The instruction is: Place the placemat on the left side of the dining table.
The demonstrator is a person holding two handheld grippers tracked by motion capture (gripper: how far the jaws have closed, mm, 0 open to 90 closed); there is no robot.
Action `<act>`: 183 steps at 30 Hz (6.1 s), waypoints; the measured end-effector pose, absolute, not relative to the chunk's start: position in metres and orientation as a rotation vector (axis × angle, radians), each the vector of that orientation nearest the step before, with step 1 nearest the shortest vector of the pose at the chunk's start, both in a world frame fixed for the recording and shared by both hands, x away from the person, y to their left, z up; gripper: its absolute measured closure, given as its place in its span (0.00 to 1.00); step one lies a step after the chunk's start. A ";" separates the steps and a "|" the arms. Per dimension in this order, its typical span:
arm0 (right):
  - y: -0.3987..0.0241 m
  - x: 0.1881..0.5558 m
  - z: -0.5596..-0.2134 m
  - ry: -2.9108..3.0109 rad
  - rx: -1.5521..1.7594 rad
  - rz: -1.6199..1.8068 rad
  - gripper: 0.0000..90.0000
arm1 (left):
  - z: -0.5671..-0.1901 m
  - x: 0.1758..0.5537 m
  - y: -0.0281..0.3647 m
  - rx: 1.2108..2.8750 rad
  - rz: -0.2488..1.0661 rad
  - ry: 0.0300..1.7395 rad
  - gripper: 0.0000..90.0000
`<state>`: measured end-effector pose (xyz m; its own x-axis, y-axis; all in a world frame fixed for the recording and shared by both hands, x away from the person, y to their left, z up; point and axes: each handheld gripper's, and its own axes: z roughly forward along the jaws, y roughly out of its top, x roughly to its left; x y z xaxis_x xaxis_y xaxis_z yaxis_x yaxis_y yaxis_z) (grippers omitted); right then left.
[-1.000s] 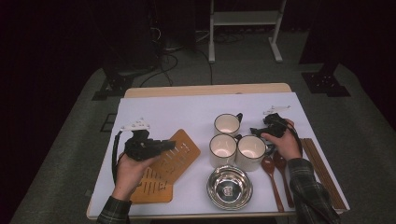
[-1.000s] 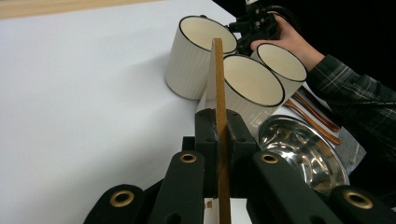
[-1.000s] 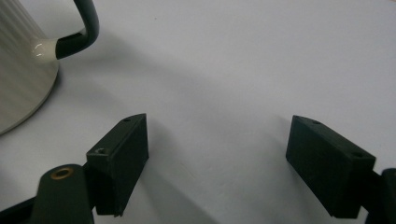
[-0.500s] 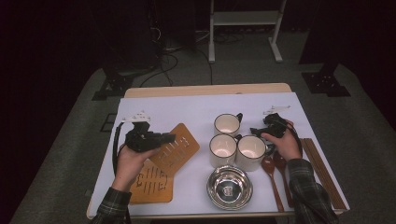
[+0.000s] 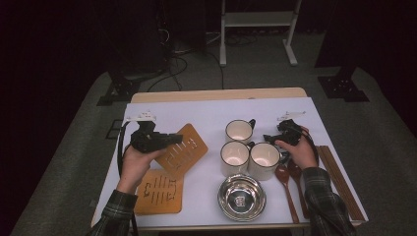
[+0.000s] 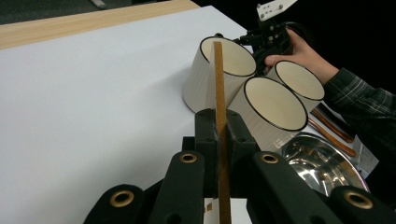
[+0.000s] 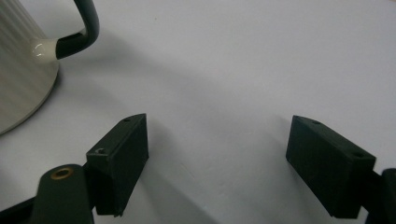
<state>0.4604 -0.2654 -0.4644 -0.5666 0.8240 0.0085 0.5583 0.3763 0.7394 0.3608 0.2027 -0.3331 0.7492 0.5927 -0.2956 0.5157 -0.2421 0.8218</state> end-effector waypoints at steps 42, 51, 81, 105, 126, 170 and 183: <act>-0.266 0.461 -0.465 2.280 1.203 1.015 0.21 | -0.345 0.407 0.234 1.846 0.173 0.913 0.96; -0.266 0.461 -0.465 2.280 1.203 1.015 0.21 | -0.347 0.417 0.241 1.824 0.184 0.934 0.96; -0.265 0.460 -0.464 2.278 1.203 1.012 0.21 | -0.363 0.430 0.271 1.794 0.231 1.032 0.96; -0.265 0.460 -0.464 2.277 1.203 1.012 0.21 | -0.364 0.428 0.288 1.796 0.326 1.150 0.92; -0.265 0.460 -0.464 2.277 1.202 1.012 0.21 | -0.369 0.429 0.301 1.807 0.382 1.284 0.86; -0.265 0.460 -0.464 2.277 1.203 1.012 0.21 | -0.377 0.433 0.304 1.953 0.484 1.432 0.66; -0.265 0.460 -0.464 2.277 1.203 1.012 0.21 | -0.381 0.435 0.306 1.974 0.475 1.477 0.61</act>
